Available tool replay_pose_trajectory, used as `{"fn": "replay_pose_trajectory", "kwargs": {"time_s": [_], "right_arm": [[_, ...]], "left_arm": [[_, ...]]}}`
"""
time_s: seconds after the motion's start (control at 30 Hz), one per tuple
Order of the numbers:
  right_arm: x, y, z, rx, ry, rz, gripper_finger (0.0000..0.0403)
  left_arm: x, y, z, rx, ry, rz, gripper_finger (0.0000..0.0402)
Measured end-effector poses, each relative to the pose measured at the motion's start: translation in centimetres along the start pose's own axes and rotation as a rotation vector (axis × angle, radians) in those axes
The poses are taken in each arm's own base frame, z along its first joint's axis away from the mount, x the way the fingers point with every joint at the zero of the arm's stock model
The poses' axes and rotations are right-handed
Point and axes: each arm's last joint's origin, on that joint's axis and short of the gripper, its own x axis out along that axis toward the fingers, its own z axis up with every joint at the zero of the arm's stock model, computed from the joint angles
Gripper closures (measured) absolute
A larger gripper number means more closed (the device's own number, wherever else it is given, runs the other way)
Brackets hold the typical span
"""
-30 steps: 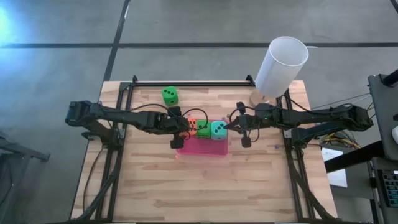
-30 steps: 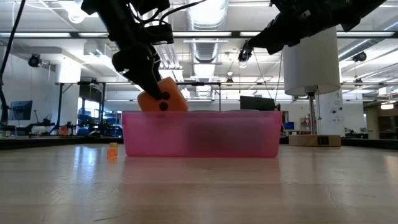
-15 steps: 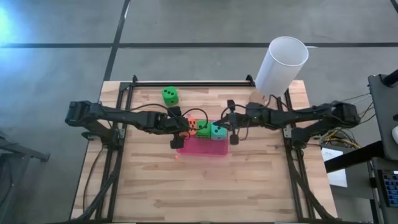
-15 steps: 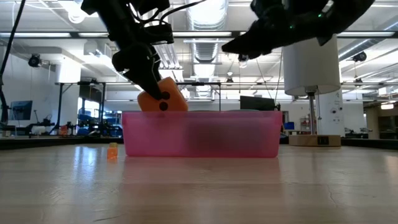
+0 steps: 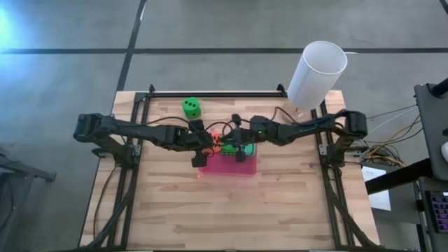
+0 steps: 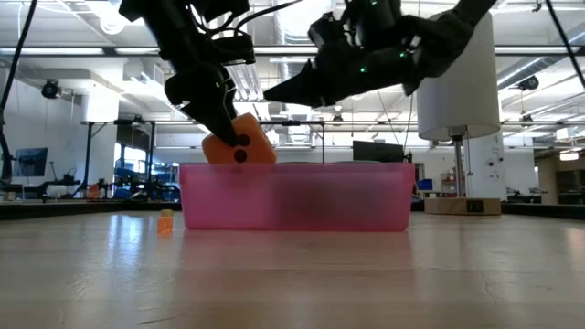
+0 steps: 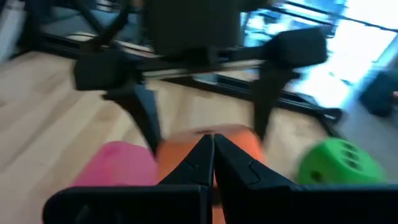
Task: Pick & Place Dice
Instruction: Put the large die into the pink bin
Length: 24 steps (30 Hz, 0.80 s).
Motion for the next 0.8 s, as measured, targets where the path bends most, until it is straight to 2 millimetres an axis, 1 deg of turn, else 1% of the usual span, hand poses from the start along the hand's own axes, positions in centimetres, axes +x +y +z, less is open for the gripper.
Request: {"fn": "replay_pose_trajectory", "kwargs": {"time_s": [0.1, 0.27, 0.43, 0.8], "right_arm": [[1.2, 0.1, -0.2, 0.001, 0.008, 0.078, 0.0394], [2.3, -0.3, 0.2, -0.005, -0.007, 0.072, 0.0394], [3.4, -0.4, 0.1, -0.003, 0.003, 0.078, 0.0394], [5.4, -0.6, -0.6, 0.027, 0.127, 0.11, 0.0394]], "left_arm": [[0.0, 0.0, 0.0, 0.0, 0.0, 0.0, 0.0004], [0.0, 0.0, 0.0, 0.0, -0.002, 0.0, 0.0003], [0.0, 0.0, 0.0, -0.001, -0.003, 0.0, 0.0006], [0.1, 0.0, -0.2, 0.008, 0.018, -0.004, 0.0003]]}}
